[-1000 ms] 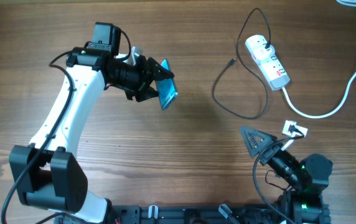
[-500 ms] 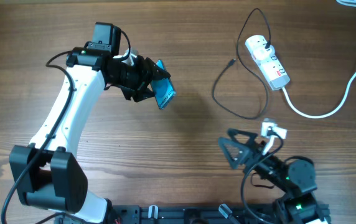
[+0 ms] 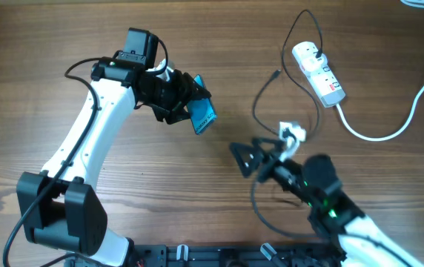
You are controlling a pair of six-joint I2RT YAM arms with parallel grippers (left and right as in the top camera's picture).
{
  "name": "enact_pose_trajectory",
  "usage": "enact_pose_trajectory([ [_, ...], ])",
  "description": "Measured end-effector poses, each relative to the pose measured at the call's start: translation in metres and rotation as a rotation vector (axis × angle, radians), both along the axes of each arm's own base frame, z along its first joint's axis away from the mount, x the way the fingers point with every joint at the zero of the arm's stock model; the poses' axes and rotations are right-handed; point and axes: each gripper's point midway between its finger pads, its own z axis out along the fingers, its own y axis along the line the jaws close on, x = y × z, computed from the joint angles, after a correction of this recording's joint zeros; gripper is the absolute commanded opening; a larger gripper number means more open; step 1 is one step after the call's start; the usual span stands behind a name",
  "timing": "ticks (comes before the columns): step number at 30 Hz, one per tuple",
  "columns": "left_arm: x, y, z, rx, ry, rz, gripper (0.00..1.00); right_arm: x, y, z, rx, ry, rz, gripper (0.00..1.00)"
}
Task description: Plug charger to phone and switch on socket
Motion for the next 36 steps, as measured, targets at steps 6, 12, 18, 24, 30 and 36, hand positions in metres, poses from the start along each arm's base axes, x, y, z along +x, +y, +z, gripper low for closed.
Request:
enact_pose_trajectory([
  [6, 0.002, 0.002, -0.002, 0.018, -0.003, 0.009, 0.52, 0.033, 0.030, 0.014, -0.017, -0.055, 0.035, 0.99],
  [12, 0.007, 0.010, -0.007, 0.065, 0.001, 0.059, 0.51, 0.038, 0.048, 0.014, -0.003, -0.104, 0.061, 0.99],
  [18, 0.011, 0.013, -0.008, 0.083, 0.006, 0.097, 0.51, 0.037, 0.057, 0.005, -0.017, -0.104, 0.042, 0.99],
  [24, 0.009, 0.006, -0.010, 0.100, -0.002, 0.084, 0.50, 0.040, 0.057, 0.005, -0.018, -0.101, -0.014, 0.98],
  [30, 0.000, -0.011, -0.009, 0.100, -0.004, 0.038, 0.48, 0.045, 0.052, 0.006, -0.002, -0.090, -0.059, 0.88],
  [36, -0.006, -0.024, -0.009, 0.095, -0.007, 0.012, 0.48, 0.047, 0.050, 0.006, 0.023, -0.063, -0.082, 0.80],
])
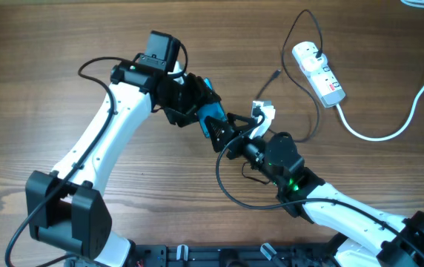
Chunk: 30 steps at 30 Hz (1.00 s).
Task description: Plug charger to phone and switch on socket
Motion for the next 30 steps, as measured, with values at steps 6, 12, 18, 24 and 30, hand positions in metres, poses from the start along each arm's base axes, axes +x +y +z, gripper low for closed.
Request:
enact_pose_trajectory([
  [6, -0.004, -0.014, 0.002, -0.009, -0.010, -0.025, 0.48, 0.004, 0.000, -0.013, 0.014, 0.052, -0.022, 0.73],
  [12, -0.009, -0.023, 0.002, -0.013, -0.006, -0.040, 0.48, 0.006, 0.000, -0.016, 0.036, 0.073, -0.038, 0.64],
  [18, -0.010, -0.025, 0.002, -0.013, -0.006, -0.043, 0.48, 0.009, -0.002, -0.013, 0.076, 0.090, -0.063, 0.56],
  [24, -0.010, -0.025, 0.002, -0.013, -0.002, -0.037, 0.48, 0.009, -0.002, -0.013, 0.091, 0.102, -0.068, 0.54],
  [30, -0.010, -0.029, 0.003, -0.019, -0.009, -0.041, 0.48, 0.009, -0.003, -0.012, 0.095, 0.105, -0.070, 0.50],
])
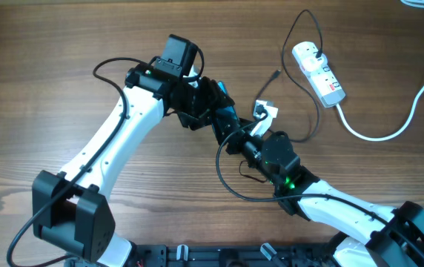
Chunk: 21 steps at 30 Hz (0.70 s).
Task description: Plug charger to phone and switch on socket
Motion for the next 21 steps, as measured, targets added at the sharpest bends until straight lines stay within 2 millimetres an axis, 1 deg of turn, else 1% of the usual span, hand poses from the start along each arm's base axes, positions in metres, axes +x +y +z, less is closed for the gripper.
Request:
enact_pose_trajectory([
  [2, -0.0016, -0.0021, 0.0000, 0.000, 0.000, -0.006, 0.48, 0.0000, 0.0000, 0.0000, 0.000, 0.000, 0.000, 0.50],
  [4, -0.0027, -0.0036, 0.0000, 0.000, 0.000, -0.011, 0.48, -0.0001, -0.0001, -0.0005, -0.002, 0.001, 0.000, 0.46],
  [8, -0.0028, -0.0038, 0.0000, 0.000, 0.000, -0.012, 0.48, -0.0001, -0.0001, -0.0011, -0.018, -0.009, 0.003, 0.36],
  [16, -0.0026, -0.0039, 0.0001, 0.000, -0.001, -0.012, 0.48, -0.0004, -0.0004, -0.0032, -0.029, -0.008, 0.005, 0.33],
  [21, -0.0026, -0.0039, 0.0001, -0.001, -0.001, -0.012, 0.49, -0.0004, -0.0005, -0.0038, -0.031, -0.006, 0.004, 0.29],
])
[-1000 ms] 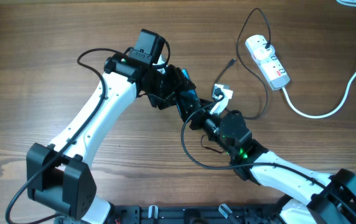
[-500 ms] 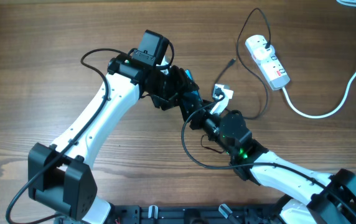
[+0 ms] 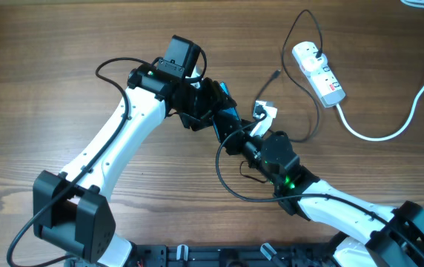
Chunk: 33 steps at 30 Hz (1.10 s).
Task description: Plug charger to phone and switch on socket
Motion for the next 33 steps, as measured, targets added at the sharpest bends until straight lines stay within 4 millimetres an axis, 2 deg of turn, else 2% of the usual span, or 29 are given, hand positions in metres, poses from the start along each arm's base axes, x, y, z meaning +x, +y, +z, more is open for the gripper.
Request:
enact_pose_trajectory([
  [11, 0.000, 0.005, -0.002, 0.027, -0.001, 0.010, 0.49, -0.001, 0.001, -0.003, -0.004, 0.010, 0.008, 0.20],
  [17, 0.000, 0.006, 0.000, 0.032, -0.005, 0.013, 0.49, -0.001, 0.002, -0.002, 0.006, 0.010, 0.013, 0.18],
  [22, 0.001, 0.007, 0.002, 0.032, -0.014, 0.017, 0.50, 0.000, 0.002, -0.001, 0.028, 0.016, 0.008, 0.12],
  [31, -0.002, 0.011, 0.003, 0.047, -0.001, 0.028, 0.59, -0.001, 0.004, -0.003, 0.074, 0.064, 0.010, 0.06],
  [33, -0.002, 0.011, 0.003, 0.049, -0.001, 0.029, 0.66, -0.001, 0.004, -0.002, 0.087, 0.069, 0.010, 0.05],
])
